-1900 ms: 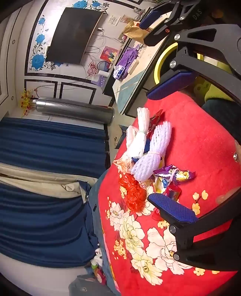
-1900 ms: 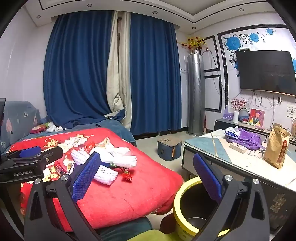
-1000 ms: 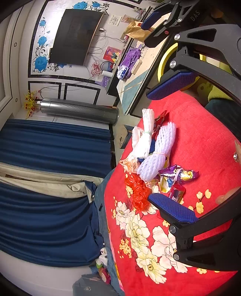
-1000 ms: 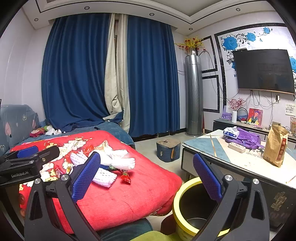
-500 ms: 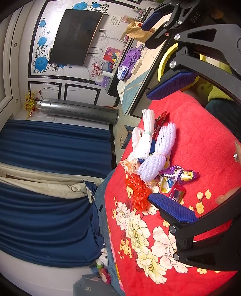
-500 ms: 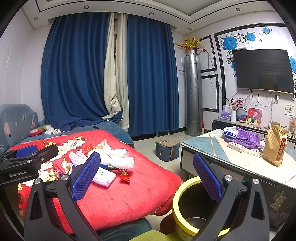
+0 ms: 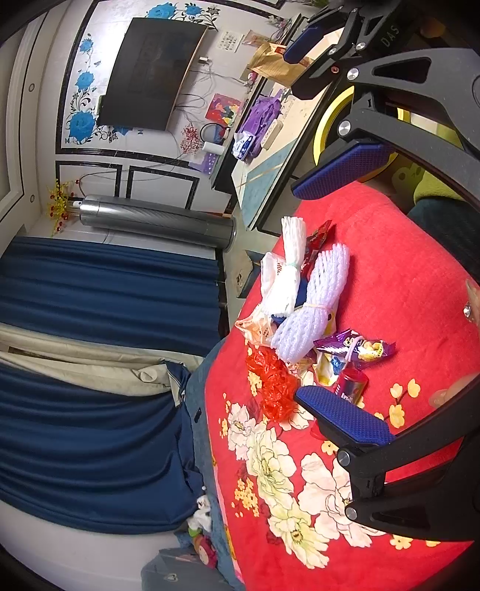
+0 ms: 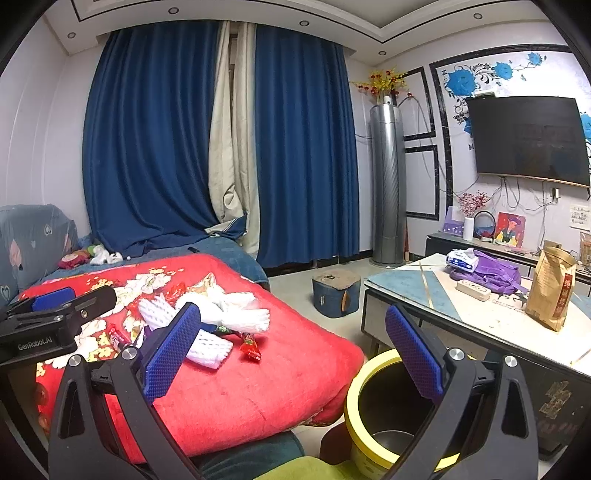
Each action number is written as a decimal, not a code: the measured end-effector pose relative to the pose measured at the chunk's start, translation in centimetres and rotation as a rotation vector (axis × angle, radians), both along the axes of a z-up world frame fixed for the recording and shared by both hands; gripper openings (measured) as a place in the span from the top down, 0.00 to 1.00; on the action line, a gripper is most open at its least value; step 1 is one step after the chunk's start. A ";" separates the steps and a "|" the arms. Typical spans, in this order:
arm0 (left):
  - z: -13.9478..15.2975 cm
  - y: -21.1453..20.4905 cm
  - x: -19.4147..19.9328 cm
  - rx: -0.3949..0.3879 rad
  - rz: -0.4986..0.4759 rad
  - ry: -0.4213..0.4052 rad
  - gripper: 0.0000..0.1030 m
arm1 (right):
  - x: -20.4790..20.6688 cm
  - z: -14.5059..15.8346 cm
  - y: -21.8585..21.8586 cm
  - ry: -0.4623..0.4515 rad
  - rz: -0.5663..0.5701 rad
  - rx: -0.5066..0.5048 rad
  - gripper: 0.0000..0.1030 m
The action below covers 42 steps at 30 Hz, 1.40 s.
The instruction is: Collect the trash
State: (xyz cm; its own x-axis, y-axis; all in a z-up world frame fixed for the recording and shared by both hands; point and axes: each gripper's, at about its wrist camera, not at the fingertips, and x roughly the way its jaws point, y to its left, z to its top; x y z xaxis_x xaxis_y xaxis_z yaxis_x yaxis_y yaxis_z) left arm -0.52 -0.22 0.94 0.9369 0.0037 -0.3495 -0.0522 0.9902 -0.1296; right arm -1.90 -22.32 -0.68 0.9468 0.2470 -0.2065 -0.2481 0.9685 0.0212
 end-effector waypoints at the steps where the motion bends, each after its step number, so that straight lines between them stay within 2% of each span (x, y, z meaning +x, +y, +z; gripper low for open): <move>1: -0.2 0.2 0.1 -0.003 0.002 0.001 0.10 | 0.2 -0.1 0.0 0.005 0.006 -0.004 0.06; 10: -0.7 3.0 0.8 -0.053 0.054 0.003 0.10 | 2.2 -0.3 2.6 0.057 0.112 -0.059 0.06; 19: -0.7 7.6 2.5 -0.118 0.085 0.021 0.10 | 6.5 -0.2 6.0 0.113 0.175 -0.092 0.06; 25: -0.9 10.3 6.2 -0.110 0.068 0.121 0.10 | 10.0 -0.5 6.9 0.155 0.190 -0.115 0.06; 31: 0.1 12.7 10.0 -0.073 0.017 0.136 0.10 | 13.7 -1.4 6.7 0.238 0.199 -0.095 0.06; 34: -0.1 13.6 12.1 -0.069 -0.007 0.179 0.10 | 15.7 -2.1 6.2 0.299 0.202 -0.059 0.06; 35: -0.4 14.0 13.1 -0.066 -0.012 0.204 0.10 | 16.3 -2.4 6.1 0.314 0.200 -0.052 0.07; 38: -1.3 14.5 15.1 -0.059 -0.050 0.246 0.10 | 17.8 -3.2 6.2 0.363 0.220 -0.039 0.20; 42: -3.0 15.6 17.8 -0.077 -0.072 0.327 0.10 | 19.2 -4.2 6.5 0.429 0.246 -0.016 0.27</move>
State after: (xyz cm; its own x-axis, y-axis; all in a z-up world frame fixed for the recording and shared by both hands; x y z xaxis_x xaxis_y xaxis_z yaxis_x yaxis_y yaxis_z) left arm 17.28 15.38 -2.06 0.7725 -0.0964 -0.6277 -0.0340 0.9807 -0.1925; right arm 17.33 -15.82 -4.88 0.6897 0.4460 -0.5704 -0.4415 0.8834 0.1570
